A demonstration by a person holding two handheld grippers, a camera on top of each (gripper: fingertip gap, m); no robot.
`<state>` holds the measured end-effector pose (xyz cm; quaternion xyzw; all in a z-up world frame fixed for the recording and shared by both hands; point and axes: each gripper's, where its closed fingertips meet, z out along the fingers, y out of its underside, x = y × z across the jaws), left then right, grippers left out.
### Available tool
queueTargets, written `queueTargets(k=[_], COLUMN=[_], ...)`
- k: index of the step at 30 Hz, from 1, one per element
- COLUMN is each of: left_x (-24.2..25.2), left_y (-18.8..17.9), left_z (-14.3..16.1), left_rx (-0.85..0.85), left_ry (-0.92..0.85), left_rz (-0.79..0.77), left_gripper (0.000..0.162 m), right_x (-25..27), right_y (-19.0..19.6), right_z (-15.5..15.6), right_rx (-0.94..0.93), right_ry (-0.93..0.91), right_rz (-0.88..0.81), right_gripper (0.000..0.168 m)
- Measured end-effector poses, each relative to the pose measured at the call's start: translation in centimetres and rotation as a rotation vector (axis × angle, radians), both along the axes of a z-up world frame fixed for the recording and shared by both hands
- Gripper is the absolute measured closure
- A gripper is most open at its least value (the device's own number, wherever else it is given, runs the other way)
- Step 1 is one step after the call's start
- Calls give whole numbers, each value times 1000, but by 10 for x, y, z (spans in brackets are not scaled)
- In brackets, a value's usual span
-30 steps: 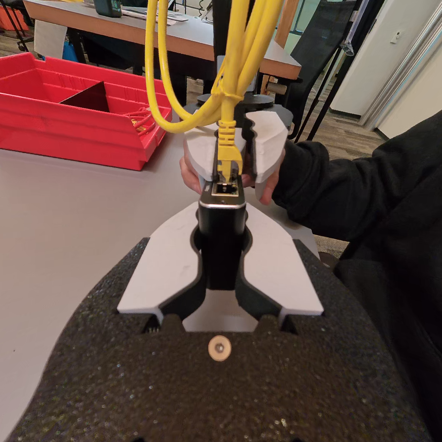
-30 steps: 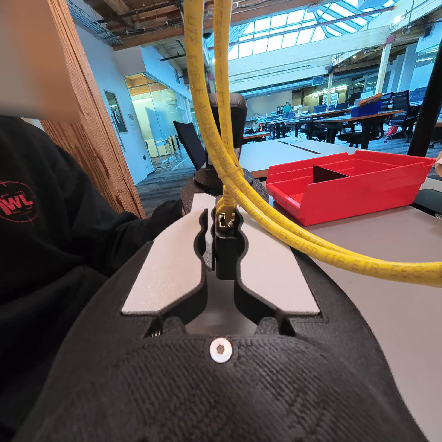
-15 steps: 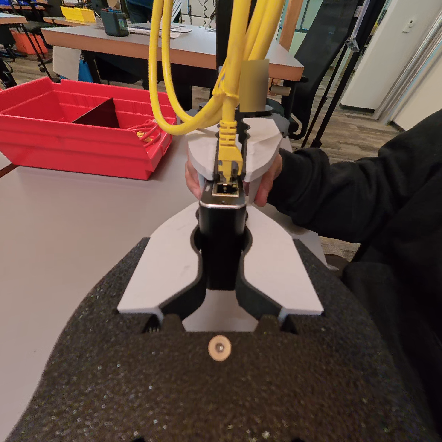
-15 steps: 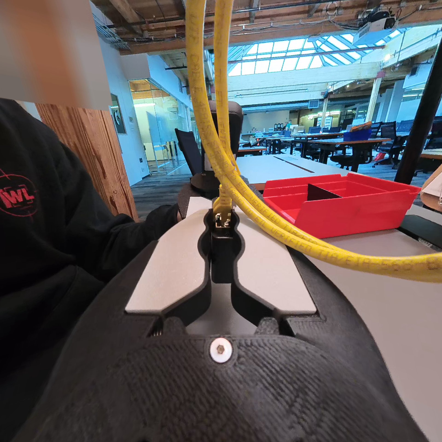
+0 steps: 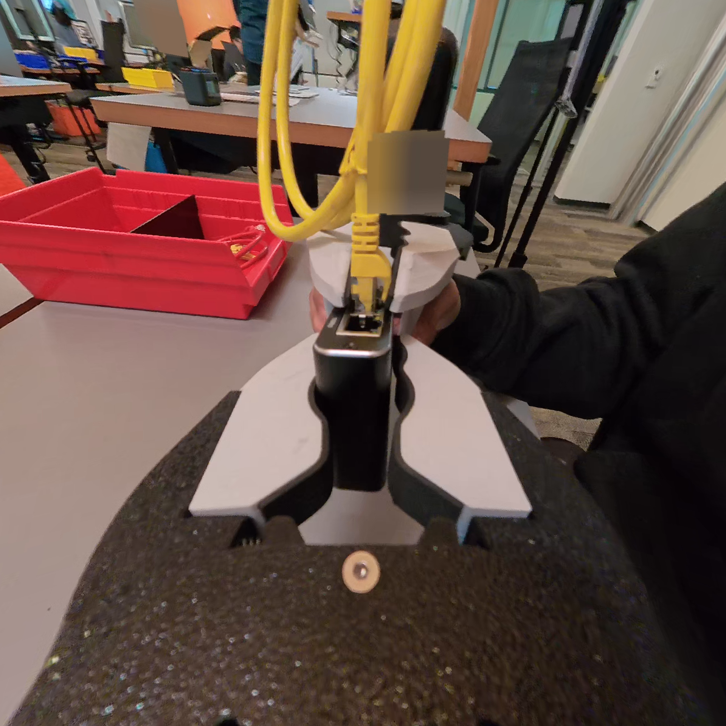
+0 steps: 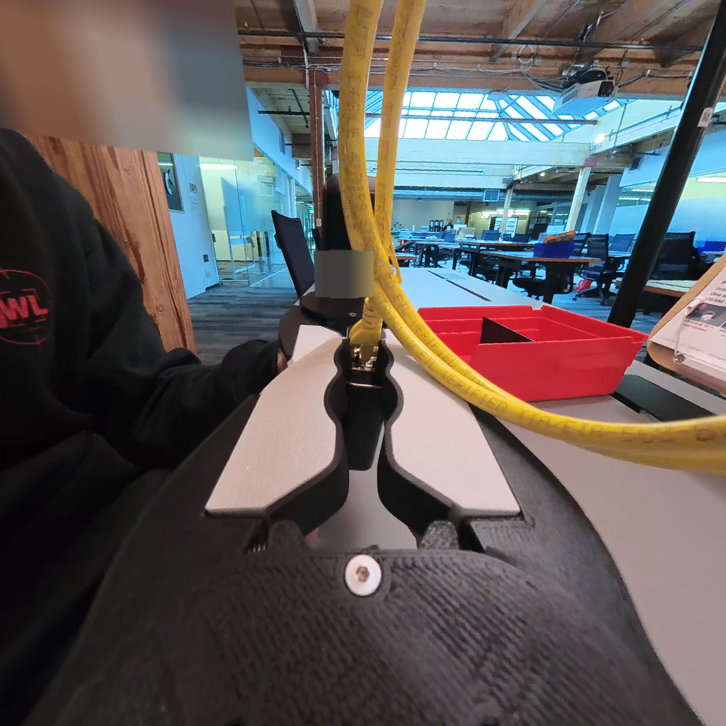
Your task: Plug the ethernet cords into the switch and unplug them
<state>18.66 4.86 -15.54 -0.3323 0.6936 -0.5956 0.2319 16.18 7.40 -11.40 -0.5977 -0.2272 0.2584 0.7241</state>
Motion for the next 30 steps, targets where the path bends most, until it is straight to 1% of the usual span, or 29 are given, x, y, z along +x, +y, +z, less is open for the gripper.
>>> queueTargets(k=[11, 13, 17, 23, 24, 25, 28, 30], left_x=[-7, -9, -11, -16, -15, -13, -8, -9], left_y=[7, 8, 5, 1, 1, 3, 10, 7], left_z=[-6, -8, -12, -11, -10, -10, -10, -9], left_rx=[-3, -50, -215, -334, -333, -293, -155, -165], left_ry=[39, 85, 196, 228, 214, 181, 111, 118], left_rz=[-38, -56, -134, -224, -222, -200, -113, -128], left_gripper=[134, 134, 134, 134, 134, 134, 135, 134], right_x=[-5, -5, -2, -2, -2, -2, -1, -1], right_y=[8, 11, 15, 16, 17, 17, 18, 15], right_z=[-5, -8, -15, -17, -16, -15, -12, -11], right_rx=[-73, -91, -140, -182, -193, -195, -217, -232], right_ry=[-2, -6, -24, -116, -113, -115, -31, 5], right_rz=[-9, -20, -49, -106, -108, -111, -93, -72], right_gripper=[154, 154, 154, 154, 154, 154, 154, 156])
